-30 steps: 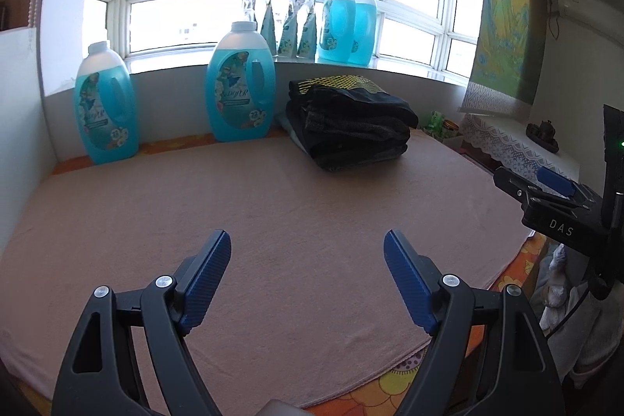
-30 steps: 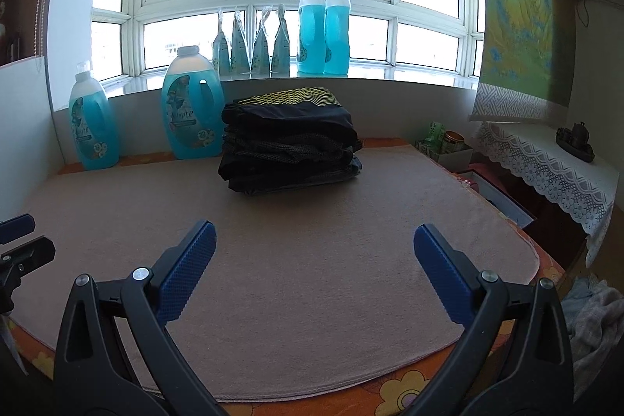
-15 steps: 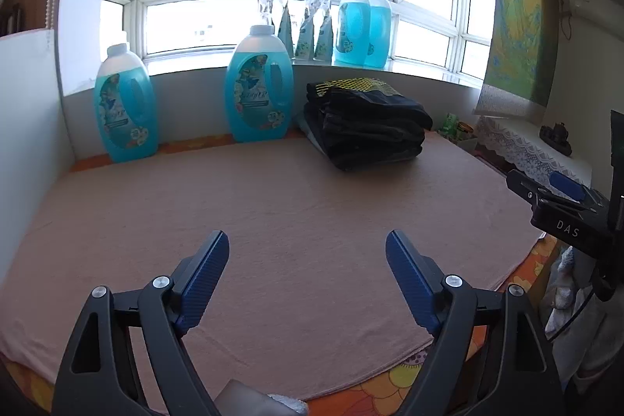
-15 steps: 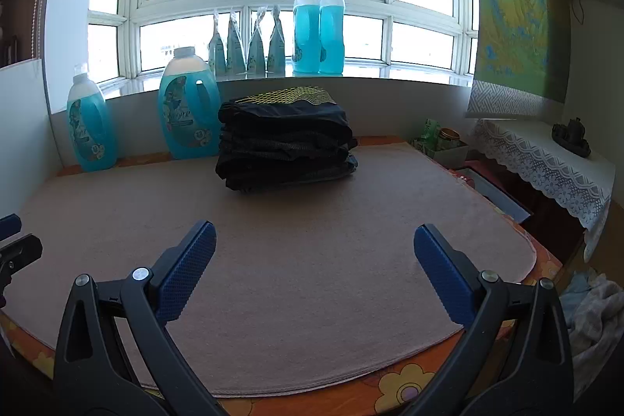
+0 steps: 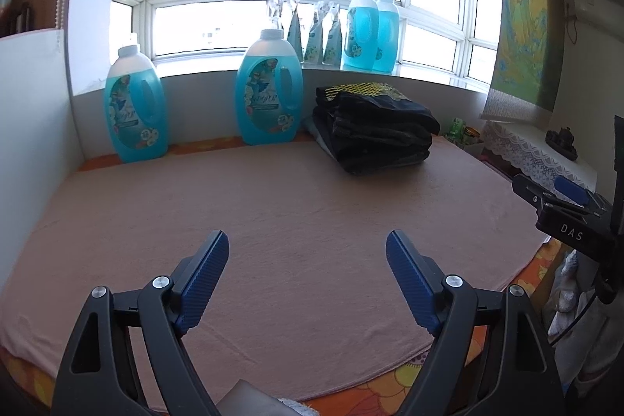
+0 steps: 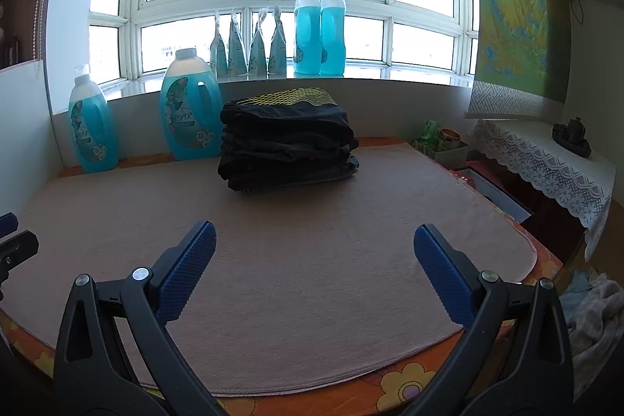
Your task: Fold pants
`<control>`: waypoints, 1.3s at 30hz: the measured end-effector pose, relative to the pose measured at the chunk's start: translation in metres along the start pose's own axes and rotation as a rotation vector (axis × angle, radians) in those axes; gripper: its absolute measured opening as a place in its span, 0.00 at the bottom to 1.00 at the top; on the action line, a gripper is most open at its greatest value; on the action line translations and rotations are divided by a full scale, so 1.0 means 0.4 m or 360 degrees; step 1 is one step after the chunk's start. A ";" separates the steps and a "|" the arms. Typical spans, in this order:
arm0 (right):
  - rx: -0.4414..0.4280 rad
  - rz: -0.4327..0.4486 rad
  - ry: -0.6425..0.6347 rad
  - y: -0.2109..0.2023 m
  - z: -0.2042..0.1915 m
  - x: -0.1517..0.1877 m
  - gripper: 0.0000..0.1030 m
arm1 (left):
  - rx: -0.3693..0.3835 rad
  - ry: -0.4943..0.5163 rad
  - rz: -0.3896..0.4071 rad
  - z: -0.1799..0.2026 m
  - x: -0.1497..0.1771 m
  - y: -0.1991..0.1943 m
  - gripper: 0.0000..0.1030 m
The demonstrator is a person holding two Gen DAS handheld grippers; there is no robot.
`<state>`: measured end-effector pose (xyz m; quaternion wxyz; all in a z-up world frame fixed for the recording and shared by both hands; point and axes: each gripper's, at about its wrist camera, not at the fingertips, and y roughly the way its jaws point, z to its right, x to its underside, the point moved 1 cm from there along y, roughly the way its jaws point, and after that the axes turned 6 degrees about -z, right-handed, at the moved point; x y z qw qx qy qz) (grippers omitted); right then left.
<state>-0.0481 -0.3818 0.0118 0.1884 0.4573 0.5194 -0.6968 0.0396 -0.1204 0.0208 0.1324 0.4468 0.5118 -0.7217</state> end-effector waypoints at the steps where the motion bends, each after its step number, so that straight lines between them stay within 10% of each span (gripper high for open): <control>1: 0.0000 -0.0001 0.0001 0.000 0.000 0.000 1.00 | -0.0002 0.0000 0.0003 0.000 0.000 -0.001 0.81; 39: -0.0001 -0.0004 -0.0006 -0.008 -0.026 -0.001 1.00 | -0.0026 0.0006 0.0032 0.002 -0.005 -0.011 0.81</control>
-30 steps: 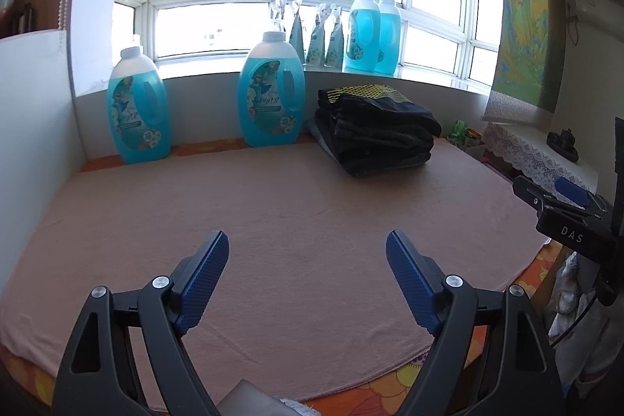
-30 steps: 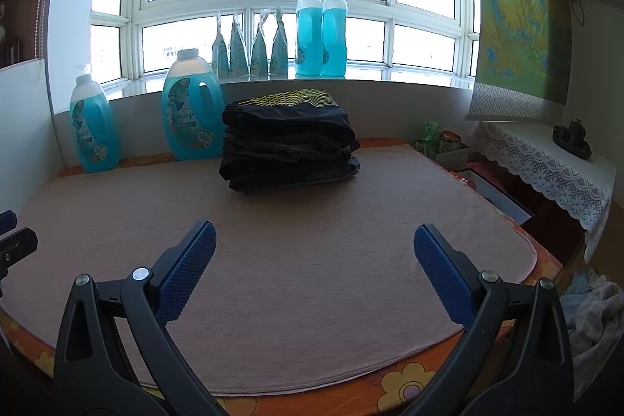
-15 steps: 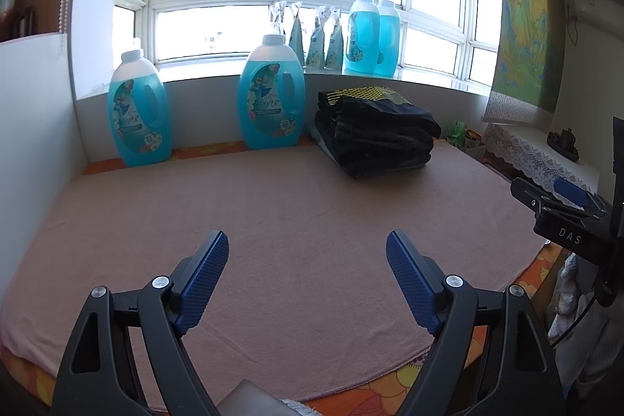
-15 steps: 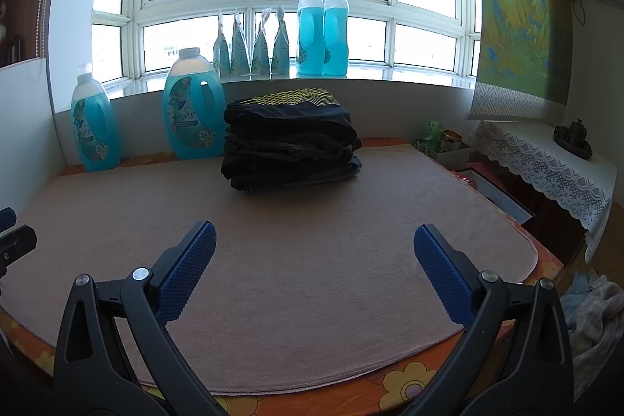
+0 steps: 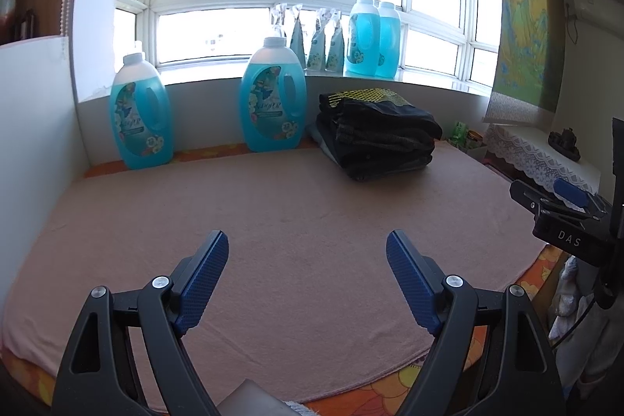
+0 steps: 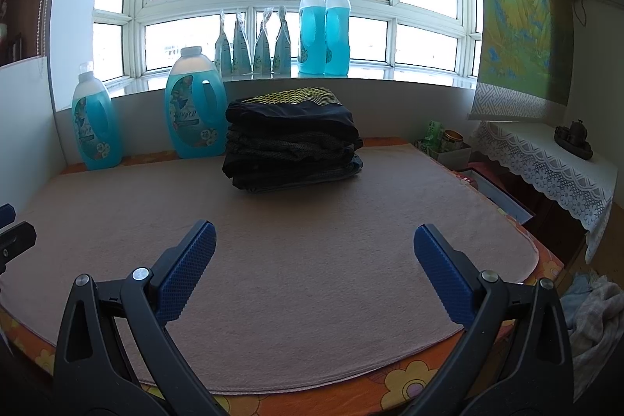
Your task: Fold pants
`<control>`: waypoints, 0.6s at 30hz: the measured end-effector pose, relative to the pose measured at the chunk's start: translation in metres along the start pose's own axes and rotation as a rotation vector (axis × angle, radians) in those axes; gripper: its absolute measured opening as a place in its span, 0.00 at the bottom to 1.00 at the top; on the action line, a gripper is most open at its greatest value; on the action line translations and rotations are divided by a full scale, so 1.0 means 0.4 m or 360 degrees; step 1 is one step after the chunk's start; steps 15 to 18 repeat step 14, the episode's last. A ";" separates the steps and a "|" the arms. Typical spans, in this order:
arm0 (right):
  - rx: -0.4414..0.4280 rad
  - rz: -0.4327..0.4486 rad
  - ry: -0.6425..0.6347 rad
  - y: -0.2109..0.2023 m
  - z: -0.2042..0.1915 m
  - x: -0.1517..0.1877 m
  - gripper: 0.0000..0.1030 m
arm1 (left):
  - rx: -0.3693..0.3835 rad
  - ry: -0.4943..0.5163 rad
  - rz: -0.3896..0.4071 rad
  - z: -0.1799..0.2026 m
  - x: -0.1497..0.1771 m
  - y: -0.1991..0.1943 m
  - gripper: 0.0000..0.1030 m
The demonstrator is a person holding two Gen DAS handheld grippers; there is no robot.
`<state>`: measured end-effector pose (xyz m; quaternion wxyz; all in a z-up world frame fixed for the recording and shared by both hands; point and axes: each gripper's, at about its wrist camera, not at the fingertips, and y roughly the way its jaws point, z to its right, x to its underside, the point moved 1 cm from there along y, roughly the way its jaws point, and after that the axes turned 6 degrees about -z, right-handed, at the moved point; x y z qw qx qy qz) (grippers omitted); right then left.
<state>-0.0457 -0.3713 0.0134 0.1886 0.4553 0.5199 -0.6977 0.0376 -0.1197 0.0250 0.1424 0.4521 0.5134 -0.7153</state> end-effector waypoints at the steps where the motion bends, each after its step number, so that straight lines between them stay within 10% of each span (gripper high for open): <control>1: 0.0000 0.0000 -0.0001 0.001 -0.002 0.000 1.00 | -0.0003 -0.0002 0.0001 0.002 0.002 0.000 0.81; 18: 0.0002 -0.0001 0.0002 0.001 -0.003 0.002 1.00 | -0.0019 -0.0011 0.0008 0.000 0.003 0.005 0.81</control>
